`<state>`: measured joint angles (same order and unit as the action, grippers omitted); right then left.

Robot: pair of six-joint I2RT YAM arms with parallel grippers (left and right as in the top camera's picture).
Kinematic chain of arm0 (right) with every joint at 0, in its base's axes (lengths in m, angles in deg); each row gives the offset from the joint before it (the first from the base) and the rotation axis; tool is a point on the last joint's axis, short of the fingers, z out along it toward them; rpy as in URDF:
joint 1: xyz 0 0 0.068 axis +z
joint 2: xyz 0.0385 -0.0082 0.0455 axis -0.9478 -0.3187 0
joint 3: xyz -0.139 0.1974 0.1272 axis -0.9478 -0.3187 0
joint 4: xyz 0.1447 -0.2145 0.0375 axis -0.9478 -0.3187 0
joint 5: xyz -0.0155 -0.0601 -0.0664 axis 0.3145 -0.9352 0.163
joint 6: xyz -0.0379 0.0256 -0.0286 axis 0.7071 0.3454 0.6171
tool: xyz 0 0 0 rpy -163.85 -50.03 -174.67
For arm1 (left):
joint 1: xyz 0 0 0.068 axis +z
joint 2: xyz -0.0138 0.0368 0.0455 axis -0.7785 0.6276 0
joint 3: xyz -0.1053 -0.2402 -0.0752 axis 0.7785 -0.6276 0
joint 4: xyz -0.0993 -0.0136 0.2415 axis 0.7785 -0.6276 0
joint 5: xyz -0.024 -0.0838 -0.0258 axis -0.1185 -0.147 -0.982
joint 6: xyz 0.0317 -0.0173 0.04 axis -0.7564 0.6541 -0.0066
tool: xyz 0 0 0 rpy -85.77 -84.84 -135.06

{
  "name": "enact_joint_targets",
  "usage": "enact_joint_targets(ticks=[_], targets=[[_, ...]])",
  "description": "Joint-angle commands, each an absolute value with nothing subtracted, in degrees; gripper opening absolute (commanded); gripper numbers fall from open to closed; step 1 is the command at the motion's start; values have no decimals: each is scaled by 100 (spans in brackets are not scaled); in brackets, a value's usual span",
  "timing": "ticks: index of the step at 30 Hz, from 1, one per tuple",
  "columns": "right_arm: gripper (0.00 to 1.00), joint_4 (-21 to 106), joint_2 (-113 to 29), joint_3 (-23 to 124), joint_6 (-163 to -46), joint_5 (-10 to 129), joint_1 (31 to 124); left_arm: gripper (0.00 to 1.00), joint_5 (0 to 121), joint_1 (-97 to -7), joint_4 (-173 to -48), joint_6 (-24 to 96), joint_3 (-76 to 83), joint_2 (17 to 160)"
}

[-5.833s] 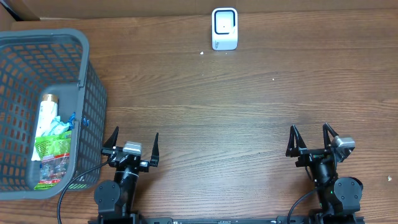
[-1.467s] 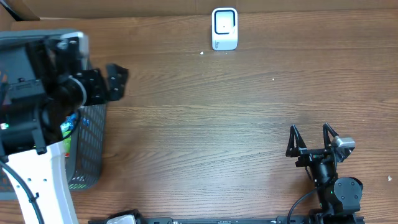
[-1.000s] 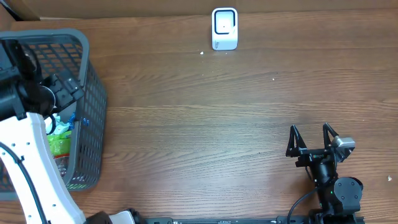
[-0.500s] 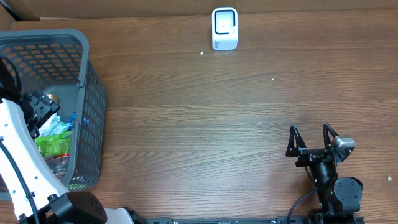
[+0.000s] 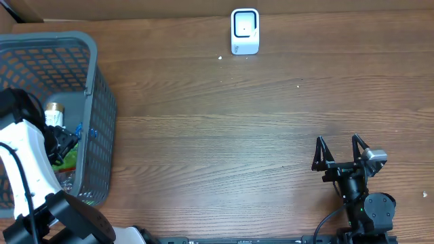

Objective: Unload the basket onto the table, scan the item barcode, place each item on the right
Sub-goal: 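Reach the left gripper into the basket and grasp the green snack bag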

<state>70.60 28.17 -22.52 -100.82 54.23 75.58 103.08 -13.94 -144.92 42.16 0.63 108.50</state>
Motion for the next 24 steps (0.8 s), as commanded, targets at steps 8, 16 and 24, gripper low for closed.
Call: enact_joint_targets(ticks=[8,16,24], targets=[[100,7078,2863,-2313,-10082,5385,7575,85,10684,-1289,-13388,4345,-993,10817],[100,7078,2863,-2313,-10082,5385,7575,85,10706,-1286,-12597,4343,-1679,10817],[100,7078,2863,-2313,-10082,5385,7575,4,10640,-1291,-12190,4266,-2118,10817]])
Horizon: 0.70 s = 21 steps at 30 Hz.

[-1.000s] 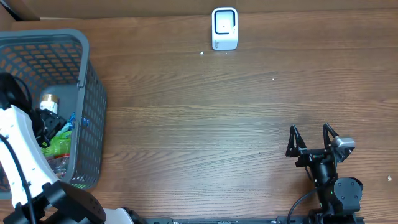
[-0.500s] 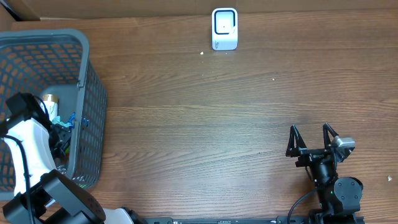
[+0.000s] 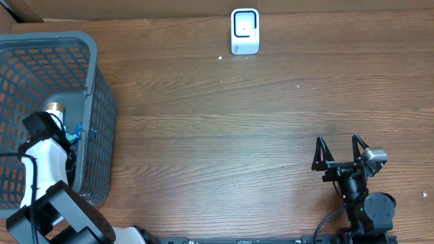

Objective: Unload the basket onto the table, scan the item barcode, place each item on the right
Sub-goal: 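Reach the left gripper into the basket and grasp the green snack bag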

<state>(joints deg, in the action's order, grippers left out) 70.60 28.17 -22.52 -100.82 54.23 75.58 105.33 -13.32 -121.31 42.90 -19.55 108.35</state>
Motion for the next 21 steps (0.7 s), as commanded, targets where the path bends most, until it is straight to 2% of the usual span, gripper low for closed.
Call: enact_joint_targets(ticks=[1,12,13,14,16,17,21], targets=[[100,7078,2863,-2313,-10084,5385,7575,4,10610,-1291,-12206,4183,-2103,10817],[100,7078,2863,-2313,-10082,5385,7575,4,9412,-1302,-13769,2872,54,10815],[100,7078,2863,-2313,-10084,5385,7575,29,9442,-1302,-13891,2762,148,10815],[100,7078,2863,-2313,-10082,5385,7575,43,9462,-1300,-13926,2754,146,10815],[100,7078,2863,-2313,-10082,5385,7575,84,9685,-1278,-14040,2758,83,10820],[100,7078,2863,-2313,-10082,5385,7575,100,9786,-1278,-14068,2760,30,10820],[100,7078,2863,-2313,-10082,5385,7575,100,10157,-1273,-14037,2782,-376,10820]])
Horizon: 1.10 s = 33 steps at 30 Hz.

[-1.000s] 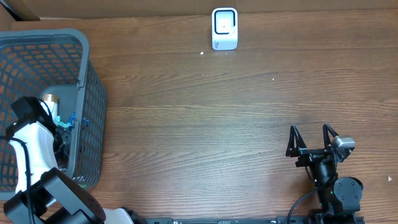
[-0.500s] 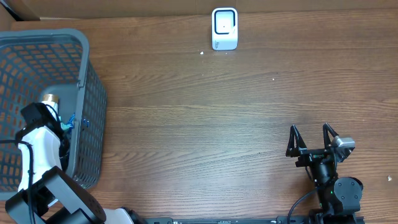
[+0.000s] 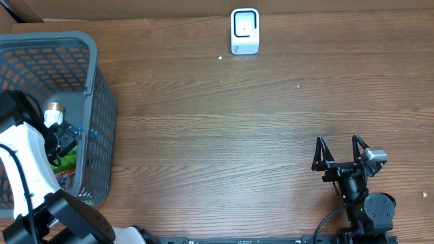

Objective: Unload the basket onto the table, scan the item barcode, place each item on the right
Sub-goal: 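Reach the left gripper into the basket and grasp the green snack bag, then lift the green bag out and drop it on the table center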

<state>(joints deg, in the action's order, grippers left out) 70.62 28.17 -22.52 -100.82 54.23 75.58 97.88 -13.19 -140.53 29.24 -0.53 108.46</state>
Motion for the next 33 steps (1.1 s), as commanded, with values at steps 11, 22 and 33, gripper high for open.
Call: enact_joint_targets(ticks=[11,22,33], targets=[[100,7078,2863,-2313,-10082,5385,7575,97,10658,-1160,-12569,2502,-1834,10820],[100,7078,2863,-2313,-10082,5385,7575,29,10332,-1162,-12118,2548,-2044,10835],[100,7078,2863,-2313,-10082,5385,7575,4,10339,-1171,-11747,2550,-2514,11143]])
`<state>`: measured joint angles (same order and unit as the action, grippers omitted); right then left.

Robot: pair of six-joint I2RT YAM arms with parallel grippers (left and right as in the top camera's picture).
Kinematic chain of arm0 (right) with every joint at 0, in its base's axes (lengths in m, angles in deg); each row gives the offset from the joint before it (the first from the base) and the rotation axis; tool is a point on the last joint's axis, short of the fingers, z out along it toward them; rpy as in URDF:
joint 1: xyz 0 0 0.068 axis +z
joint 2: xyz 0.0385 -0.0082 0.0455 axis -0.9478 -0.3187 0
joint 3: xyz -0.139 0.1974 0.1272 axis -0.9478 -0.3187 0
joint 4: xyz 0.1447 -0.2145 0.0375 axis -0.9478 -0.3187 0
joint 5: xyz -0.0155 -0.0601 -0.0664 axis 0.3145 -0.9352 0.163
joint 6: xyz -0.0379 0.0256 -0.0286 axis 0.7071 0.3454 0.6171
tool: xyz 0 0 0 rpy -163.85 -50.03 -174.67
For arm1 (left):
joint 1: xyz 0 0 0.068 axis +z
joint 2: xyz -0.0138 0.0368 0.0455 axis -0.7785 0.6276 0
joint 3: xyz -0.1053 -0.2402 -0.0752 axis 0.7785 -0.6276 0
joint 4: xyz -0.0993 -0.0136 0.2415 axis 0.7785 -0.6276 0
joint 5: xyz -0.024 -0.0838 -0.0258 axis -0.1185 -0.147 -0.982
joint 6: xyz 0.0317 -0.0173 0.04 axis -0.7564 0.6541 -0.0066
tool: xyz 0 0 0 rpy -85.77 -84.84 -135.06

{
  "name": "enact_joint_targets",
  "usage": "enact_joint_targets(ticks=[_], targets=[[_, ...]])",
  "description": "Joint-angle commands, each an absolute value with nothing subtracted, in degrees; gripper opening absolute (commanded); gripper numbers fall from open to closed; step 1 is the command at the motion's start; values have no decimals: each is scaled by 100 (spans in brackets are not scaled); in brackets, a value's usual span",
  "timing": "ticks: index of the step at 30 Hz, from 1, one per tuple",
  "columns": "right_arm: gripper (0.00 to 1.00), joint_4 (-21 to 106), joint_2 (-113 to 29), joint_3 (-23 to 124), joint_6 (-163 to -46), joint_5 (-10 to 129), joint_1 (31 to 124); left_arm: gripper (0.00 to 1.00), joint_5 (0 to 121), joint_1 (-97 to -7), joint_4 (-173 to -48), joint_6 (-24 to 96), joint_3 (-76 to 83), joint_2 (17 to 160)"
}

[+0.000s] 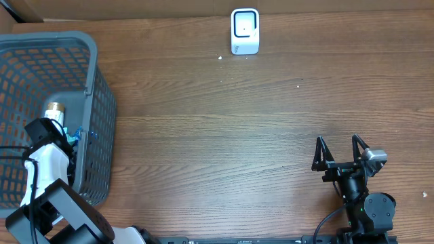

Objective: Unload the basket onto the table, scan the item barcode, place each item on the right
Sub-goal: 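Lift the green bag out and drop it on the table center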

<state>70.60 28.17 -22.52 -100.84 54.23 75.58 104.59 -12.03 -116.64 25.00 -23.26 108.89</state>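
The white barcode scanner (245, 30) stands upright at the far middle of the table. My left arm's wrist (46, 135) reaches down into the grey mesh basket (95, 102) at the left. It hides its own fingers, so their state and what they touch cannot be told. Just beyond the wrist lies a white item with a gold cap (53, 110). A blue item (79, 133) lies to the wrist's right, against the basket wall. My right gripper (337, 145) rests open and empty near the front right edge.
The basket's high mesh walls enclose the left arm closely. A cardboard box corner (20, 8) shows at the far left. Bare wood tabletop (217, 135) lies between basket, scanner and right arm.
The left wrist has shifted toward the basket's left and near side and now covers the green item that showed beside it. The right arm has not moved.
The left wrist was low in the basket near its right wall, with a green item showing. Then it stood further left, then again near the right wall with the green item showing, and now further left again. No item has left the basket. The right gripper stayed open.
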Motion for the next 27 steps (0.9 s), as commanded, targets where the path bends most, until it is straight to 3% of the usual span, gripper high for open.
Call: enact_joint_targets(ticks=[1,9,18,21,24,27], targets=[[100,7078,2863,-2313,-10082,5385,7575,4,10341,-1184,-11782,2570,-2475,11141],[100,7078,2863,-2313,-10082,5385,7575,4,9956,-1214,-13790,2789,-376,11126],[100,7078,2863,-2313,-10082,5385,7575,4,8221,-1514,-16276,2476,4262,11126],[100,7078,2863,-2313,-10082,5385,7575,4,7788,-2069,-16551,2373,5112,11108],[100,7078,2863,-2313,-10082,5385,7575,4,7698,-3227,-16470,2404,5553,11042],[100,7078,2863,-2313,-10082,5385,7575,4,8428,-4775,-16153,3228,5453,11145]])
